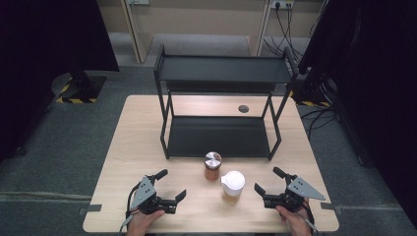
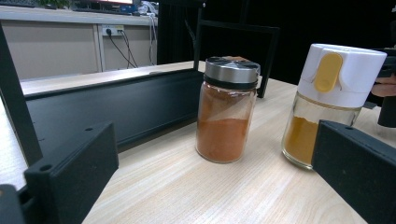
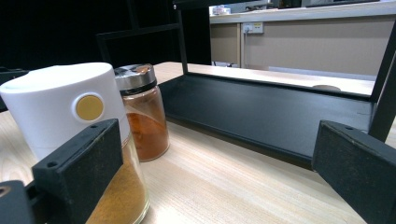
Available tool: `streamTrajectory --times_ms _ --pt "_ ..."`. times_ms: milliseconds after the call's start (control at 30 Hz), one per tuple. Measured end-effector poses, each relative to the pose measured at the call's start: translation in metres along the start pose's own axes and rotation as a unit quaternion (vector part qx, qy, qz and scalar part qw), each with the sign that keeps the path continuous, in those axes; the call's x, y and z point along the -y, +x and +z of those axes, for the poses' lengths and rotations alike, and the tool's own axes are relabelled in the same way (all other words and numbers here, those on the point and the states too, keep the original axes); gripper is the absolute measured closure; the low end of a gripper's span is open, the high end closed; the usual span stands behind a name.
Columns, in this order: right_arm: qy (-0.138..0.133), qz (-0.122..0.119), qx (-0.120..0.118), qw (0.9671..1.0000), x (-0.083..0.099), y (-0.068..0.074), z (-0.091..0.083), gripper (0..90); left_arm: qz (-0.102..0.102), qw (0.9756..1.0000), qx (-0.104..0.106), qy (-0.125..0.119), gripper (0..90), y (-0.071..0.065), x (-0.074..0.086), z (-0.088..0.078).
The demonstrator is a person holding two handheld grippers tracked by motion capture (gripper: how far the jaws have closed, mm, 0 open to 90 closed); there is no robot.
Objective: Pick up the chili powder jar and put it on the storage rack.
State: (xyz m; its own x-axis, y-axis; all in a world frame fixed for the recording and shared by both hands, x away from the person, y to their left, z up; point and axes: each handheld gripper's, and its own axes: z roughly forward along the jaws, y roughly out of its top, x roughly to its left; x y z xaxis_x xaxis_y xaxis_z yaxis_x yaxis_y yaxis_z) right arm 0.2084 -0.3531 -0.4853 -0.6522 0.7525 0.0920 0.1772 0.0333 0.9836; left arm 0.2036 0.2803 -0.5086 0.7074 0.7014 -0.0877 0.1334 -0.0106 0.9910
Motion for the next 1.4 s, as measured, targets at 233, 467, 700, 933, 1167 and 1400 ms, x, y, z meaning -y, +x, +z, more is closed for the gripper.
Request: streamTrajectory --times_ms 233,467,700,933,1167,1400 --pt "0.001 0.000 0.002 1.0000 0.0010 0.0004 -0.0003 1.1 -0.001 1.0000 0.000 0.000 0.3 0.0004 0.0000 -0.0003" --pt "-0.003 0.002 0.007 1.0000 0.0012 0.0016 -0.0013 0.3 0.000 1.0000 0.000 0.000 0.3 0.0004 -0.0001 -0.0005" --pt "-0.004 0.002 0.008 1.0000 0.0012 0.0022 -0.0017 0.3 0.000 1.0000 0.000 0.000 0.3 0.0005 -0.0002 -0.0008" --pt "-0.005 0.000 0.007 1.0000 0.0015 0.0025 -0.0016 0.3 0.000 1.0000 0.000 0.000 0.3 0.0002 -0.0001 -0.0003" --pt "-0.009 0.000 0.006 0.9999 0.0019 0.0029 -0.0016 0.3 0.005 1.0000 -0.001 -0.003 0.3 -0.0011 -0.0009 -0.0005" --pt "-0.013 0.002 0.007 0.9999 0.0017 0.0030 -0.0026 0.3 -0.004 1.0000 -0.001 0.001 0.3 -0.0002 -0.0008 0.0025"
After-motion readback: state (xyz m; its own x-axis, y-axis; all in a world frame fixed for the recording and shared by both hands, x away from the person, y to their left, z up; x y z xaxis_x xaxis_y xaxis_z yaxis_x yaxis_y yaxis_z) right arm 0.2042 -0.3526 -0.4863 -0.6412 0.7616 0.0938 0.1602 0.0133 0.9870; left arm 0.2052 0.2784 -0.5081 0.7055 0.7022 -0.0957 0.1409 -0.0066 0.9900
